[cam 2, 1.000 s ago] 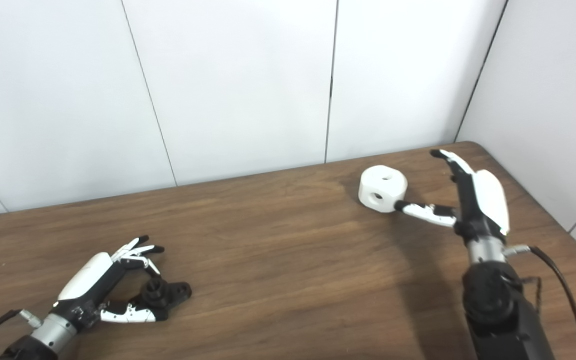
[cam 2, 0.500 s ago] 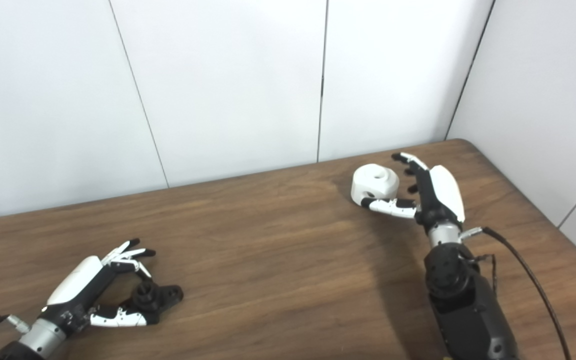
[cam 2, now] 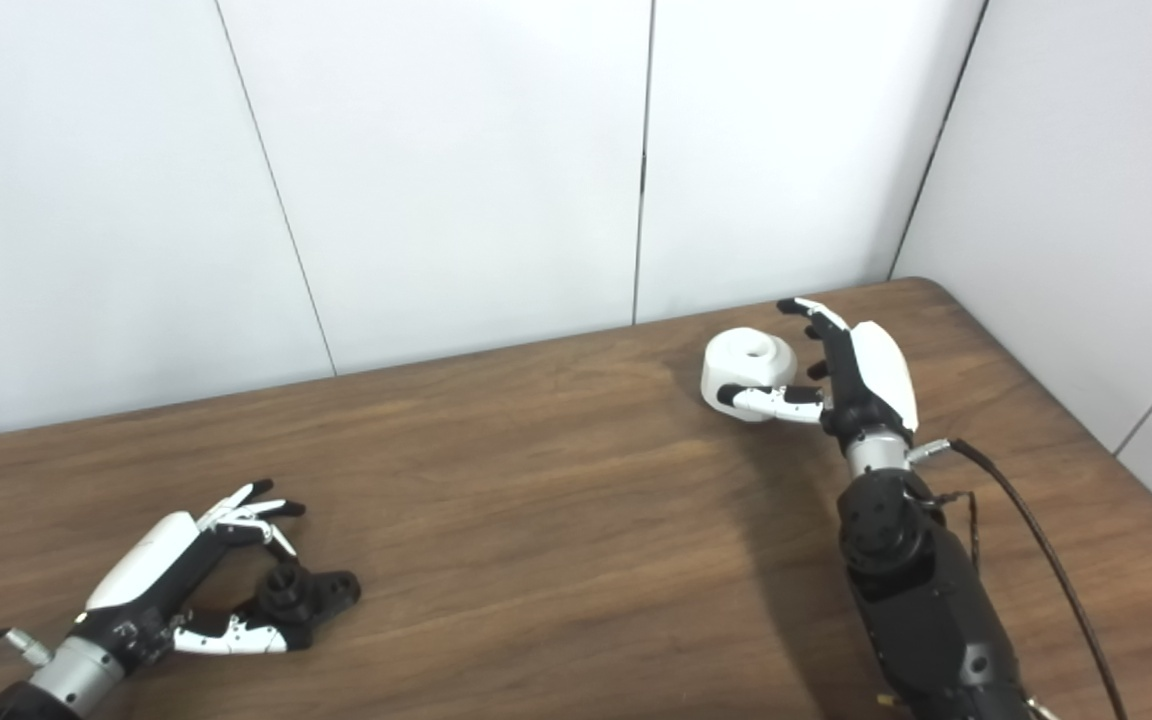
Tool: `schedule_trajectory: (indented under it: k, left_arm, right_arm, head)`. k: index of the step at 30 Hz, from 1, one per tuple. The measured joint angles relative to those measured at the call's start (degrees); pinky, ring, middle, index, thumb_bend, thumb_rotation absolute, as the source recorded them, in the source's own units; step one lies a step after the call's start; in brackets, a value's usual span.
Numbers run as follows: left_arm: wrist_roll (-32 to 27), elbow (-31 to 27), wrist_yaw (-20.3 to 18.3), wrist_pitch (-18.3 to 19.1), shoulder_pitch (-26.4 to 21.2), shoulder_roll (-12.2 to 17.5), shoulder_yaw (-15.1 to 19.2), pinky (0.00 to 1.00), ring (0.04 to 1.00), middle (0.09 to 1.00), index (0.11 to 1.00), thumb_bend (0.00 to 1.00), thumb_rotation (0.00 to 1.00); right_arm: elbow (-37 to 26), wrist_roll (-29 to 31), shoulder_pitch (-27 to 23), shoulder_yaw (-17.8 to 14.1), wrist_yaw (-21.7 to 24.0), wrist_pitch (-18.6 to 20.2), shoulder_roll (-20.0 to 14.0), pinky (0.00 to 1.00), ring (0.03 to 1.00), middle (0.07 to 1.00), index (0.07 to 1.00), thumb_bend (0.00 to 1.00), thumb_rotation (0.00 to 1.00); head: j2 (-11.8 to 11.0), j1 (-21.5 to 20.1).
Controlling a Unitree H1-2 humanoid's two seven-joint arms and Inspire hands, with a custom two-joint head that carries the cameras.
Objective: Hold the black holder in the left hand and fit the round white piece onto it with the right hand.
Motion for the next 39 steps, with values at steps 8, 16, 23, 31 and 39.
schedule_trajectory:
  k: [8, 16, 23, 31, 39]
  left_arm:
    - [-0.2, -0.1, -0.8, -0.1, 0.1, 0.3, 0.4, 1.00, 1.000, 0.856, 0.483, 0.52, 0.04]
    - [-1.0, -0.1, -1.5, -0.1, 0.1, 0.4, 1.0, 1.00, 1.000, 0.861, 0.483, 0.52, 0.04]
    - [-1.1, -0.6, -1.9, 0.2, 0.3, 0.7, 1.3, 1.00, 1.000, 0.860, 0.483, 0.52, 0.04]
    - [-1.1, -1.3, -2.2, 0.5, 0.6, 1.0, 1.5, 1.00, 1.000, 0.859, 0.483, 0.52, 0.04]
    - [-1.2, -1.3, -2.2, 0.5, 0.7, 1.0, 1.6, 1.00, 1.000, 0.857, 0.482, 0.52, 0.04]
  right_arm:
    - [0.0, -0.2, -0.4, 0.7, -0.2, 0.1, -0.2, 0.66, 0.850, 0.873, 0.816, 0.78, 0.38]
    - [1.5, -0.7, -1.2, 1.3, -0.2, 0.3, -0.3, 0.65, 0.845, 0.869, 0.811, 0.79, 0.37]
    - [1.9, -0.4, -1.3, 1.3, -0.2, 0.4, -0.3, 0.65, 0.849, 0.873, 0.811, 0.78, 0.35]
    - [3.7, -0.3, -1.4, 1.4, -0.2, 0.4, -0.4, 0.61, 0.852, 0.892, 0.826, 0.78, 0.39]
    - [3.9, -0.9, -1.4, 1.5, -0.2, 1.2, -1.5, 0.70, 0.860, 0.905, 0.820, 0.79, 0.40]
  head:
    - [-0.3, -0.6]
    - [-0.4, -0.9]
    - [-0.2, -1.3]
    - [-0.2, -1.5]
    - [-0.2, -2.2]
